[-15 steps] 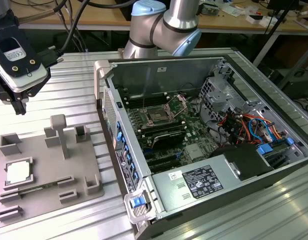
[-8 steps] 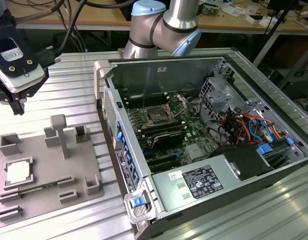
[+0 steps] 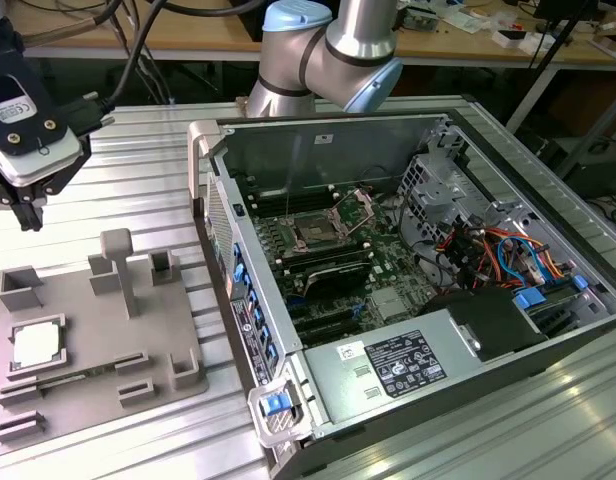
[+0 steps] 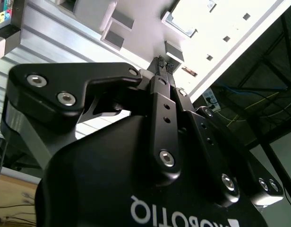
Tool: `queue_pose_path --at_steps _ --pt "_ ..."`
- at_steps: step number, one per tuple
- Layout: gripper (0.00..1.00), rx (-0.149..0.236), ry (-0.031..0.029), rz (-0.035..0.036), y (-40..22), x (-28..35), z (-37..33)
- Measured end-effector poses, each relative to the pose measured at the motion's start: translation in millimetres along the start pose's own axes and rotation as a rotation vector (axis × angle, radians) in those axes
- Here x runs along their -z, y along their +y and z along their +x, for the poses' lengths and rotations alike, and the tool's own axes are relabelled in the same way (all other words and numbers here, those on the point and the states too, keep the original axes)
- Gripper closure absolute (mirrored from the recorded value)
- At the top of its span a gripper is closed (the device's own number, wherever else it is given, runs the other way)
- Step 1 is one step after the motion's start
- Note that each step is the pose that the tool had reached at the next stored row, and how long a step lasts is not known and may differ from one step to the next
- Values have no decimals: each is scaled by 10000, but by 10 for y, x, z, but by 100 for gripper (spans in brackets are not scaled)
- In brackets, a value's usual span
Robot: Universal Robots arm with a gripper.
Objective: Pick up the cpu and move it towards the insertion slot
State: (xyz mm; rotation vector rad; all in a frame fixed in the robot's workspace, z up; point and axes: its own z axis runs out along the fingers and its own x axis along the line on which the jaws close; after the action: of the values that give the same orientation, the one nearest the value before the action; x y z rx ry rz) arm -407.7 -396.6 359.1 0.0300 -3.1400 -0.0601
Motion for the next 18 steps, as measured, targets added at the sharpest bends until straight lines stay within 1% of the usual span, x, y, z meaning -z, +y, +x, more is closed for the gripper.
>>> queue_pose_path --at_steps 2,10,14,18 --pt "89 0 1 0 1 0 28" --pt "89 1 0 0 -2 0 97" --pt "89 1 0 0 -17 -1 132" --pt "89 1 0 0 -33 -1 151"
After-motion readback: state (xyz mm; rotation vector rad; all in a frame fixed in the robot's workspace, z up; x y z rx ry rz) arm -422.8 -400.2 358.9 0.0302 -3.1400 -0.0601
